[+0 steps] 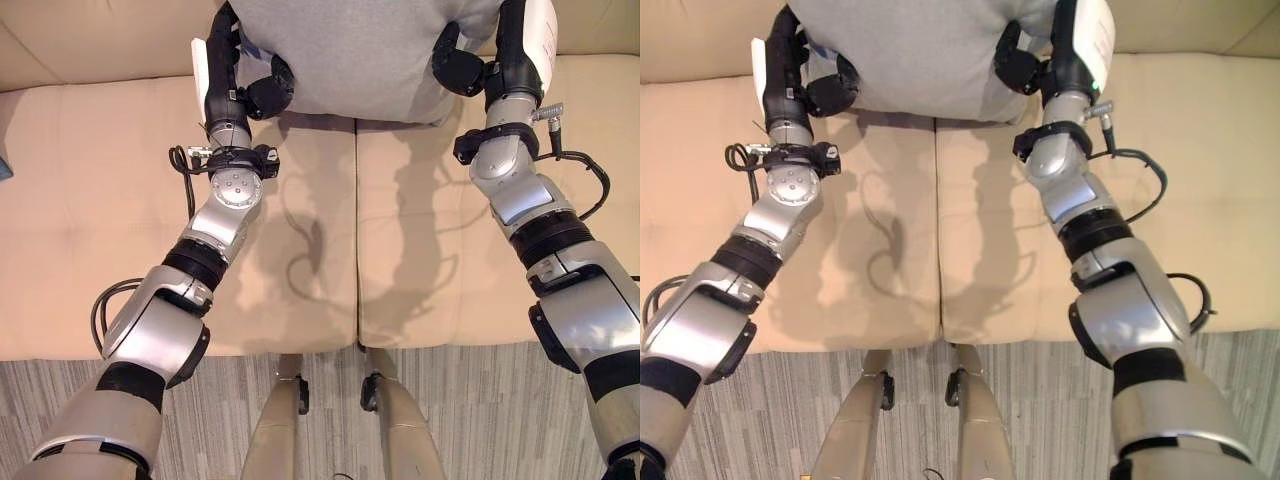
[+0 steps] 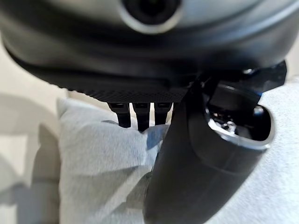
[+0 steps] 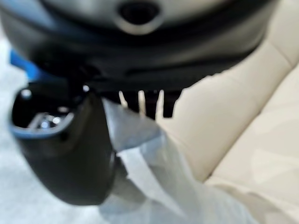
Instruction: Pick up all the scattered cushions and arrange them neatly on the sofa.
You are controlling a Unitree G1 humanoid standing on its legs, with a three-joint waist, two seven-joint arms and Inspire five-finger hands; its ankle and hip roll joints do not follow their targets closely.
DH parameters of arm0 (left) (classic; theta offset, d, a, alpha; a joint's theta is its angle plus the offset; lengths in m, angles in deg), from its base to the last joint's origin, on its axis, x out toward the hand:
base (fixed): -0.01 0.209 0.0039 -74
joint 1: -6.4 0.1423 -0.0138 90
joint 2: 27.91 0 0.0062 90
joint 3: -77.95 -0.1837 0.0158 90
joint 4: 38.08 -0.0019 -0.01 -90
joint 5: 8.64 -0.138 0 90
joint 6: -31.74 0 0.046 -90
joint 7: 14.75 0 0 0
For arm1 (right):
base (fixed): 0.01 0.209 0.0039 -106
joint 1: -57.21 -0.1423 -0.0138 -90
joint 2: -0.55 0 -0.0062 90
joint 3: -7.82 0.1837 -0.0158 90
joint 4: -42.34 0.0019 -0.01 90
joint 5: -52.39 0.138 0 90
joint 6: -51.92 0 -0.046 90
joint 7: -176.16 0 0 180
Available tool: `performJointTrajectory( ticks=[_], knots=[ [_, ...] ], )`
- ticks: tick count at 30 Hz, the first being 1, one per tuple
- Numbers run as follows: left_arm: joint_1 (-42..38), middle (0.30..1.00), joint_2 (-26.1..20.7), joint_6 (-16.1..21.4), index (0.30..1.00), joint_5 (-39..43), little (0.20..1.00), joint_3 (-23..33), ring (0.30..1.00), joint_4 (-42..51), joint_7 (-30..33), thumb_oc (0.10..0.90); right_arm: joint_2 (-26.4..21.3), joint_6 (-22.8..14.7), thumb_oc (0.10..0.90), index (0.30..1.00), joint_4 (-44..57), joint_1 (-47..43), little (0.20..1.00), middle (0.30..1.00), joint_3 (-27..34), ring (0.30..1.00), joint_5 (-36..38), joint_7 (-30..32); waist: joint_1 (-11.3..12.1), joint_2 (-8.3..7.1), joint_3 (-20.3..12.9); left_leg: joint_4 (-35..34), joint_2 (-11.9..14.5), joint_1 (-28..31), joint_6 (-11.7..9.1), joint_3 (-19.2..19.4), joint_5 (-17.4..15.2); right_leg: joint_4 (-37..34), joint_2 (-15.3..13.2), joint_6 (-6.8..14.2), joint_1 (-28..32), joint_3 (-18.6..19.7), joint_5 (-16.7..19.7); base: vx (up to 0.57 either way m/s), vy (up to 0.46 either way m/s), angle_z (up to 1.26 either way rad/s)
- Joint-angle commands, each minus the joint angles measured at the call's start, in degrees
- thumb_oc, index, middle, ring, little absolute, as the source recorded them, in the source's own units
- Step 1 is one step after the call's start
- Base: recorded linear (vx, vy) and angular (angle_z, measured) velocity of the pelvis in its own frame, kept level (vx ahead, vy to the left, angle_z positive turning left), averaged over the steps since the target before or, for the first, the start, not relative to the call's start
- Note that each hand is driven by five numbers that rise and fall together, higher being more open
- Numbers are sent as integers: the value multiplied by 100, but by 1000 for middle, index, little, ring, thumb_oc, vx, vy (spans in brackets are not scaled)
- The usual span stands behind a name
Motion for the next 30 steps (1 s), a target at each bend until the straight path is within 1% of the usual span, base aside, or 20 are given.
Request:
performJointTrajectory(
  ticks=[1, 2, 3, 4, 7, 8, 10, 11, 14, 15, 16, 21, 23, 25, 28, 30],
  knots=[
    [-44, 900, 422, 599, 900, -108, 900, -51, 900, 586, -371, 800, 154, -364, 800, 900, 493, -17, 900, 900, -15, 900, -142, 51, 21, -268, -774, -78, -53, 321, -319, 145, -594, -899, -111, 390, 326, -42, 123, 0, 0, 0],
    [290, 900, 467, 612, 900, -40, 900, 50, 900, 736, -456, 800, 59, -350, 800, 900, 621, 150, 900, 900, 64, 900, -202, 14, 21, -282, -769, -78, -53, 344, -322, 150, -604, -899, -115, 387, 342, -44, 119, 0, 0, 0],
    [296, 900, 467, 610, 900, -40, 900, 50, 900, 741, -456, 800, 59, -347, 800, 900, 626, 157, 900, 900, 66, 900, -204, 14, 21, -283, -773, -78, -52, 344, -322, 151, -604, -899, -115, 387, 343, -43, 119, 0, 0, 0],
    [565, 900, 481, 610, 900, 18, 900, 140, 900, 888, -512, 800, -35, -317, 800, 900, 768, 343, 900, 900, 146, 900, -291, -35, 19, -303, -785, -78, -52, 366, -324, 174, -610, -899, -120, 382, 363, -51, 112, 0, 0, 0],
    [772, 900, 425, 585, 900, 27, 900, 219, 900, 954, -563, 800, -122, -321, 800, 900, 905, 520, 900, 900, 234, 900, -354, -66, 6, -319, -803, -78, -51, 375, -325, 185, -615, -899, -127, 383, 365, -58, 111, 0, 0, 0],
    [910, 900, 219, 554, 900, -56, 900, 286, 900, 990, -616, 800, -245, -335, 800, 900, 981, 697, 900, 900, 328, 900, -395, -145, 12, -330, -827, -78, -46, 383, -328, 193, -616, -899, -131, 389, 382, -73, 110, -4, -32, 1],
    [1014, 900, 25, 511, 900, -171, 900, 369, 900, 1025, -623, 800, -362, -364, 800, 900, 1063, 870, 900, 900, 451, 900, -391, -180, 15, -335, -848, -78, -35, 394, -325, 190, -622, -899, -137, 395, 394, -76, 107, 0, 0, 0],
    [1017, 900, 24, 510, 900, -172, 900, 366, 900, 1027, -622, 800, -362, -362, 800, 900, 1067, 875, 900, 900, 456, 900, -392, -180, 16, -337, -850, -78, -35, 394, -325, 191, -622, -899, -137, 395, 394, -76, 107, 0, 0, 0],
    [1068, 900, -320, 474, 900, -276, 900, 527, 900, 958, -615, 800, -499, -422, 800, 900, 1181, 1190, 900, 900, 691, 900, -299, -246, 7, -333, -894, -78, -28, 408, -323, 199, -629, -899, -133, 400, 400, -77, 106, 0, 0, 0],
    [1072, 900, -434, 475, 900, -291, 900, 606, 900, 922, -602, 800, -526, -444, 800, 900, 1195, 1289, 900, 900, 771, 900, -269, -267, 6, -327, -911, -78, -24, 415, -324, 200, -628, -899, -131, 401, 407, -78, 105, 0, 0, 0],
    [1071, 900, -714, 460, 900, -298, 900, 789, 900, 792, -599, 800, -591, -493, 800, 900, 1229, 1552, 900, 900, 965, 900, -180, -336, -3, -326, -966, -78, -8, 446, -326, 204, -641, -899, -132, 404, 441, -91, 98, 0, 0, 0],
    [1219, 900, -1291, 463, 900, -184, 900, 1167, 900, 515, -647, 800, -746, -574, 800, 900, 1525, 2109, 900, 900, 1301, 900, -111, -494, -40, -321, -1127, -78, 10, 559, -317, 240, -684, -899, -132, 403, 555, -112, 78, 9, -1, -2],
    [1597, 900, -1479, 446, 900, -194, 900, 1424, 900, 601, -714, 800, -849, -627, 800, 900, 1777, 2544, 900, 900, 1551, 900, -105, -590, -53, -307, -1217, -78, 13, 667, -310, 248, -720, -899, -135, 401, 660, -132, 61, 48, -1, -4],
    [2313, 900, -1529, 458, 900, -272, 900, 1821, 900, 872, -796, 800, -946, -697, 800, 900, 2095, 3259, 900, 900, 1934, 900, -162, -717, -65, -312, -1331, -78, 24, 824, -302, 261, -771, -899, -138, 391, 855, -165, 17, 67, -17, 1],
    [3284, 900, -1423, 415, 900, -477, 900, 2191, 900, 1352, -935, 800, -923, -746, 800, 900, 2475, 4216, 900, 900, 2356, 900, -234, -911, -53, -319, -1444, -78, 28, 1063, -308, 270, -839, -899, -137, 377, 1118, -207, -44, 64, -10, 8],
    [3989, 900, -1396, 377, 900, -798, 900, 2394, 900, 1731, -1065, 800, -856, -791, 800, 900, 2640, 4931, 900, 900, 2658, 900, -282, -1073, -33, -328, -1493, -78, 22, 1290, -320, 289, -891, -899, -141, 373, 1378, -240, -102, 75, -7, 4]
  ],
)
